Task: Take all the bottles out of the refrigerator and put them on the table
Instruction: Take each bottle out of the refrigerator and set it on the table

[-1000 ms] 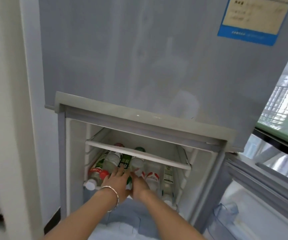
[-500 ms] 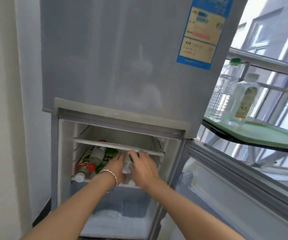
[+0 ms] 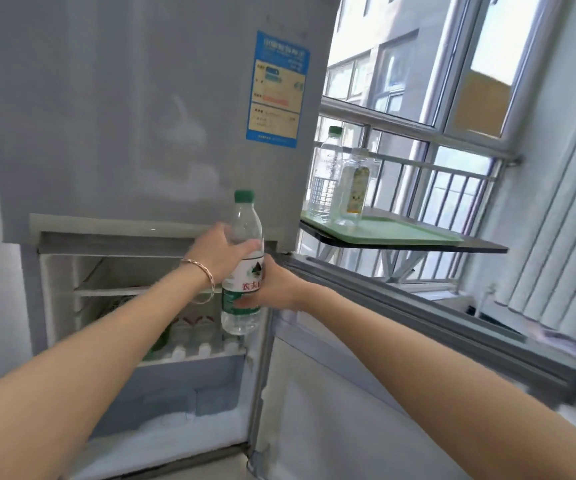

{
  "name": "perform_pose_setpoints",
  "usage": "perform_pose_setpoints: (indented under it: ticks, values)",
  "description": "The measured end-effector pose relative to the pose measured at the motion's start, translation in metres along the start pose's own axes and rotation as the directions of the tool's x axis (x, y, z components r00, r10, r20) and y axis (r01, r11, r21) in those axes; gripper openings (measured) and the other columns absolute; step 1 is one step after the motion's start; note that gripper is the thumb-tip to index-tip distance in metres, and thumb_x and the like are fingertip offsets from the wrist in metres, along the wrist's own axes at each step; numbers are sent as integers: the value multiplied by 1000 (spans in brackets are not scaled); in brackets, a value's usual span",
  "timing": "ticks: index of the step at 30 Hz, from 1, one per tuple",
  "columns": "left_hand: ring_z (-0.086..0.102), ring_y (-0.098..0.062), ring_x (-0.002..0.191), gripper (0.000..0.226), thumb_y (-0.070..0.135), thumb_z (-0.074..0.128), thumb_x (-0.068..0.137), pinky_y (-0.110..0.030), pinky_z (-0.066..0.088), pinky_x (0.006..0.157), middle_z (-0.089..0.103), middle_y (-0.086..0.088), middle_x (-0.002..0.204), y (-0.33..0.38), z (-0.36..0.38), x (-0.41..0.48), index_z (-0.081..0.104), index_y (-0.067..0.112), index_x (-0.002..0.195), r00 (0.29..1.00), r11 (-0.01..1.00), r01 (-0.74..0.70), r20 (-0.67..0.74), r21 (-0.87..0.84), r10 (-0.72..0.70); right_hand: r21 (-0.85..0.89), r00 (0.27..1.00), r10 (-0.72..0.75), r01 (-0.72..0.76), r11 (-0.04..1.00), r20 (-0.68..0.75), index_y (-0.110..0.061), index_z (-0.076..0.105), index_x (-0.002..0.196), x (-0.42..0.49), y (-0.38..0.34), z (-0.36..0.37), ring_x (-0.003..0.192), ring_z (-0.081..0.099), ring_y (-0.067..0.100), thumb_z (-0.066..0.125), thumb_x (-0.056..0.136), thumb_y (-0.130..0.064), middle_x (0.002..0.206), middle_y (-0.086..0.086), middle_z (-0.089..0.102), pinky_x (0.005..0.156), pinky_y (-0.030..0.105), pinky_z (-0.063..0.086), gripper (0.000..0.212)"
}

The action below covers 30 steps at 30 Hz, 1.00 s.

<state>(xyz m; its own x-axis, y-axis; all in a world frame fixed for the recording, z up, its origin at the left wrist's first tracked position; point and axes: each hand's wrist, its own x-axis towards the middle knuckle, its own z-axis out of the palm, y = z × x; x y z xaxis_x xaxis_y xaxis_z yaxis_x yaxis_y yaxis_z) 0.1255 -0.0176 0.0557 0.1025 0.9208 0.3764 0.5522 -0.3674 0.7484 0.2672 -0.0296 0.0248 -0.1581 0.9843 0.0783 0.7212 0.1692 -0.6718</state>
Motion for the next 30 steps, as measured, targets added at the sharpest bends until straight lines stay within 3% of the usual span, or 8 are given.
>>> perform_pose_setpoints:
  ticks: [3,6,12,17,20,26,28,30]
  values:
    - [56,-18,96,71,57,63,78,-32,48,81,59,-2,115,45,-7,2,45,13,131,994,993,-107,-33,-43,105,151,990,-37,58,987,-137,-28,38,128,1,8,-26,109,66,19,91,42,-42,117,-3,66,94,45,55,103]
    - [57,-17,100,74,53,69,75,-33,52,86,53,1,118,88,-12,9,40,17,132,967,950,-244,-120,-196,224,198,944,-33,103,975,-328,-21,38,119,-20,-13,-73,105,67,20,93,50,-37,115,3,65,89,42,57,89]
    - [65,-17,89,31,35,54,92,-24,55,66,62,-5,103,155,27,34,50,15,116,950,900,-290,13,-325,311,248,855,-24,177,952,-518,-16,47,117,-42,-14,-171,98,65,20,85,69,-28,111,6,66,71,25,50,62]
    - [64,-23,96,53,43,44,94,-28,53,73,62,-10,117,192,103,71,44,8,134,924,921,-241,218,-306,314,166,798,71,37,985,-599,-11,46,128,-19,44,-235,100,67,25,88,65,-21,115,10,66,81,34,58,77]
    - [56,-15,74,46,39,44,95,-27,52,68,60,-7,105,202,145,91,48,6,127,914,929,-179,296,-323,278,123,756,142,-82,989,-639,-7,36,133,1,80,-252,94,63,23,88,67,-21,111,9,61,73,30,55,85]
    - [57,-26,90,58,48,29,98,-36,47,85,61,-18,116,206,207,134,55,5,127,885,971,-174,407,-167,228,79,678,241,-260,962,-695,7,56,111,52,138,-276,61,48,17,75,80,-26,79,10,55,53,31,43,49]
    - [52,-18,79,63,51,25,97,-31,44,75,60,-15,108,208,218,145,54,4,128,877,977,-174,432,-121,209,79,665,253,-282,956,-703,5,51,116,66,150,-284,79,55,23,67,86,-22,99,17,60,66,34,47,42]
    - [54,-21,88,65,51,22,98,-30,41,78,59,-18,117,211,225,156,52,3,132,876,981,-167,443,-95,191,87,673,273,-296,951,-688,1,43,124,78,156,-287,96,53,26,65,89,-20,115,17,56,81,37,46,47]
